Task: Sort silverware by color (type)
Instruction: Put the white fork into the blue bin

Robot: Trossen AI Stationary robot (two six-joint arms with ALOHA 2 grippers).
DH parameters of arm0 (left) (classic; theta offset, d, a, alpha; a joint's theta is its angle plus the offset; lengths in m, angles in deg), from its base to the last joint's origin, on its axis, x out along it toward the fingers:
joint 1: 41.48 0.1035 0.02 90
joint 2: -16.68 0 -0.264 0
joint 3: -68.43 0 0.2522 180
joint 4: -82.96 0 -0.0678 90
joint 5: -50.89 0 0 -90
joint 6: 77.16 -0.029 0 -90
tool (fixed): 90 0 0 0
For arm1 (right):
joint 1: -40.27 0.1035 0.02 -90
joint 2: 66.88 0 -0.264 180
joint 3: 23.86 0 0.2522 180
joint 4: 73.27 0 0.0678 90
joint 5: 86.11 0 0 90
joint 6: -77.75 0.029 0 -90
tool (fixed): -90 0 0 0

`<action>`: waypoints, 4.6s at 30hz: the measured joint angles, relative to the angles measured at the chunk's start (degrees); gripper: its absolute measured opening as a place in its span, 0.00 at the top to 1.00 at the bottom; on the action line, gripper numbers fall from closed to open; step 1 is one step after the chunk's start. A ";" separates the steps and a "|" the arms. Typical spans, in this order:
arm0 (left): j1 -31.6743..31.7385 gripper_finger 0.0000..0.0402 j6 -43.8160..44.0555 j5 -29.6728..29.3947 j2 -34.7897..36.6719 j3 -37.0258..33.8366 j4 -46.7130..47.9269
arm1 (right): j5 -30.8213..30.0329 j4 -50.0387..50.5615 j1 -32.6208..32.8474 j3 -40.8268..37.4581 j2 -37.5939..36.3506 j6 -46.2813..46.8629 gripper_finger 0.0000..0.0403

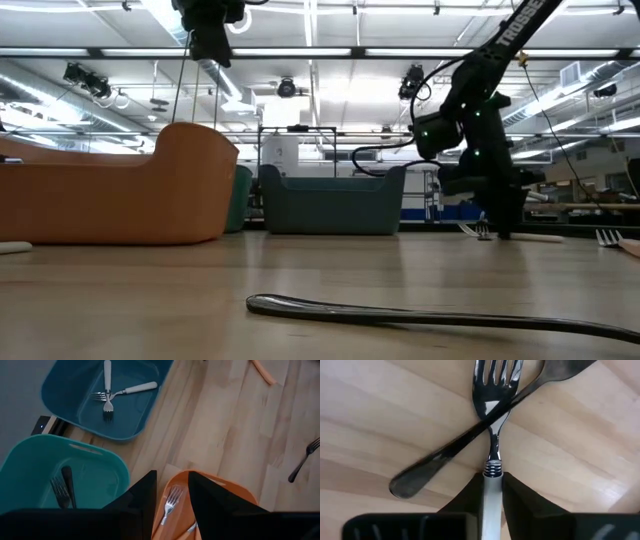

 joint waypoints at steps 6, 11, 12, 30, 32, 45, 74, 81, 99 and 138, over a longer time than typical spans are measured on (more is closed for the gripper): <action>0.00 0.70 -1.26 -0.02 0.00 0.00 -0.62 | -0.02 5.39 -0.03 -0.50 -2.82 -2.50 0.91; 0.04 0.70 -1.42 -0.02 0.00 0.00 -3.45 | 2.61 11.98 -0.03 -0.53 -6.81 -4.96 1.00; 0.04 0.70 -1.46 -0.02 0.00 0.00 -3.72 | 2.90 13.53 -0.06 -0.53 -7.37 -5.42 1.00; 0.04 0.70 -2.42 -0.17 0.00 0.00 -4.87 | 6.18 15.10 0.11 -0.33 -10.81 -6.76 0.93; 0.04 0.70 -2.41 -0.17 0.00 0.00 -4.84 | 6.13 14.86 0.10 -0.33 -12.79 -6.55 0.95; 0.04 0.70 -2.38 -0.17 0.00 0.00 -4.85 | 6.62 15.17 0.81 -0.27 -25.29 -4.97 0.95; 0.04 0.70 -3.05 -0.19 0.00 0.00 -5.97 | 1.61 -27.84 -10.17 -8.02 -23.05 26.93 0.99; 0.04 0.70 -3.03 -0.19 -0.01 0.00 -5.97 | 6.84 -41.78 -10.56 -8.02 -16.12 26.99 0.98; 0.04 0.70 -3.03 -0.19 -0.02 0.00 -5.99 | 10.35 -55.66 -12.59 -0.14 -2.89 25.12 0.98; 0.02 0.70 -5.42 -3.19 -0.02 -0.01 -7.59 | 8.97 15.43 0.99 -5.12 -27.04 1.96 0.85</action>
